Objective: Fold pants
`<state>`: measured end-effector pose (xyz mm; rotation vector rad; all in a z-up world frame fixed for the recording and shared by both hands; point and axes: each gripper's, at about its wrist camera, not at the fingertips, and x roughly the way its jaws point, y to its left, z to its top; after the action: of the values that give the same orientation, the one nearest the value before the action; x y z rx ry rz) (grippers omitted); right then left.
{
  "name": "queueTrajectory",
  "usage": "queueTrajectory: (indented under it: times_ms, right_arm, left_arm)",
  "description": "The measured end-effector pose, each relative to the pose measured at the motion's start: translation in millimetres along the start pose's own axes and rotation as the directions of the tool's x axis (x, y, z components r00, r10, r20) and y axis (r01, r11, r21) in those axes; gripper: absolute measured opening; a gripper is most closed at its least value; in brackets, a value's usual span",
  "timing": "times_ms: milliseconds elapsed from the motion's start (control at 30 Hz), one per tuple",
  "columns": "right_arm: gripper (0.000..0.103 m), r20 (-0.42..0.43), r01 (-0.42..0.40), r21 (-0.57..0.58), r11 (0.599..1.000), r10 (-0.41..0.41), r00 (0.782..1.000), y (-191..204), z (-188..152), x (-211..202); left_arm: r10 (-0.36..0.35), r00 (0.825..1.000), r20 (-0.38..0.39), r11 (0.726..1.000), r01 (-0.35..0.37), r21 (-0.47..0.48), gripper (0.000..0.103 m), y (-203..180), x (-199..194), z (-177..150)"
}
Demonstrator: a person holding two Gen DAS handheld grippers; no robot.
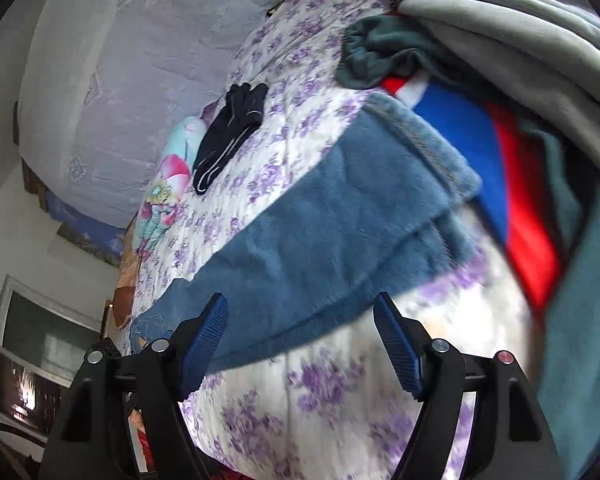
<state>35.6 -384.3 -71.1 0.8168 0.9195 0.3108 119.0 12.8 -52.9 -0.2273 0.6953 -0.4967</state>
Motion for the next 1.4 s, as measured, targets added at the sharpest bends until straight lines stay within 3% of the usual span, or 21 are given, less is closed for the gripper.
queueTrajectory:
  times_ms: [100,300,367,400,433,467,567,667,733,800,900,967,1033,1067,1100,1133,1167,1200,1300,1367,1400]
  right_arm:
    - [0.083,0.013,-0.017,0.109,0.994,0.016,1.0,-26.9,-1.2,10.0]
    - [0.081,0.157,-0.042,0.121,0.992,0.023,0.987,-37.0,27.9,26.8]
    - [0.071,0.205,-0.022,0.115,0.993,-0.002,0.979,-36.1,30.6,30.4]
    - [0.057,0.227,-0.014,0.109,0.994,-0.012,0.974,-36.2,30.8,30.9]
    - [0.03,0.244,-0.004,0.099,0.995,-0.02,0.97,-39.5,29.2,30.7]
    - [0.021,0.259,-0.004,0.089,0.996,-0.019,0.966,-42.6,27.9,29.8]
    - [0.017,0.312,-0.011,0.06,0.998,-0.009,0.95,-35.0,25.3,19.9]
    - [0.016,0.406,0.132,-0.15,0.98,-0.061,0.912,23.9,22.6,0.6]
    - [0.016,0.474,0.251,-0.343,0.905,-0.064,0.878,83.0,9.1,-4.2]
    - [0.016,0.5,0.329,-0.518,0.79,-0.033,0.865,138.7,-13.3,5.6]
    - [0.016,0.45,0.337,-0.717,0.61,0.036,0.892,205.5,-57.9,44.5]
    - [0.016,0.409,0.343,-0.817,0.463,0.047,0.911,238.8,-95.4,81.7]
    - [0.024,0.336,0.335,-0.896,0.291,-0.047,0.941,261.5,-133.5,138.1]
    - [0.036,0.244,0.267,-0.942,0.202,-0.135,0.96,264.9,-151.7,171.3]
    - [0.052,0.152,0.184,-0.972,0.148,-0.208,0.966,261.5,-167.7,198.3]
    - [0.054,0.168,0.195,-0.977,0.09,-0.249,0.954,255.6,-182.4,212.7]
    - [0.055,0.219,0.233,-0.972,0.042,-0.221,0.95,256.3,-190.7,208.4]
    - [0.054,0.194,0.209,-0.977,0.052,-0.213,0.958,260.0,-189.6,199.4]
    - [0.055,0.035,0.062,-0.961,0.271,-0.106,0.994,268.8,-155.5,150.4]
    - [0.062,0.088,0.098,-0.921,0.376,-0.045,0.995,272.3,-121.9,123.5]
    - [0.069,0.159,0.16,-0.903,0.399,-0.038,0.987,275.2,-109.9,119.8]
  left_arm:
    - [0.003,1.0,0.005,1.0,-0.003,-0.003,0.098,0.4,-1.7,-0.8]
    - [0.029,0.999,0.027,1.0,-0.028,-0.006,0.098,-0.7,-7.6,-3.7]
    - [0.033,0.999,0.035,0.999,-0.033,-0.008,0.098,-0.7,-9.4,-4.3]
    - [0.037,0.999,0.037,0.999,-0.037,-0.009,0.098,-0.7,-10.0,-4.6]
    - [0.041,0.998,0.039,0.999,-0.04,-0.01,0.098,-0.7,-10.6,-4.9]
    - [0.044,0.998,0.041,0.999,-0.044,-0.01,0.098,-0.6,-11.2,-5.0]
    - [0.079,0.995,0.066,0.997,-0.077,-0.029,0.098,-0.1,-18.5,-6.4]
    - [0.094,0.989,0.115,0.994,-0.086,-0.068,0.098,2.8,-43.1,-10.6]
    - [0.137,0.975,0.176,0.987,-0.12,-0.105,0.098,7.8,-72.7,-13.8]
    - [0.18,0.957,0.228,0.977,-0.148,-0.151,0.098,19.3,-103.5,-15.9]
    - [0.22,0.933,0.283,0.953,-0.143,-0.268,0.098,47.9,-145.1,-19.7]
    - [0.248,0.92,0.304,0.926,-0.133,-0.354,0.098,69.7,-166.3,-28.1]
    - [0.282,0.911,0.302,0.894,-0.135,-0.428,0.098,88.8,-180.0,-40.6]
    - [0.294,0.911,0.289,0.876,-0.136,-0.462,0.098,97.3,-183.9,-47.7]
    - [0.3,0.914,0.272,0.861,-0.137,-0.489,0.098,104.0,-186.2,-54.9]
    - [0.303,0.918,0.256,0.849,-0.138,-0.511,0.098,109.3,-188.0,-62.2]
    - [0.307,0.92,0.244,0.84,-0.141,-0.524,0.098,113.2,-190.1,-69.2]
    - [0.312,0.921,0.235,0.835,-0.148,-0.531,0.098,115.7,-192.0,-75.4]
    - [0.307,0.923,0.233,0.832,-0.141,-0.536,0.098,122.1,-195.1,-86.7]
    - [0.304,0.922,0.242,0.831,-0.132,-0.54,0.098,122.5,-196.2,-86.9]
    - [0.308,0.921,0.239,0.829,-0.136,-0.542,0.098,122.5,-195.0,-85.2]
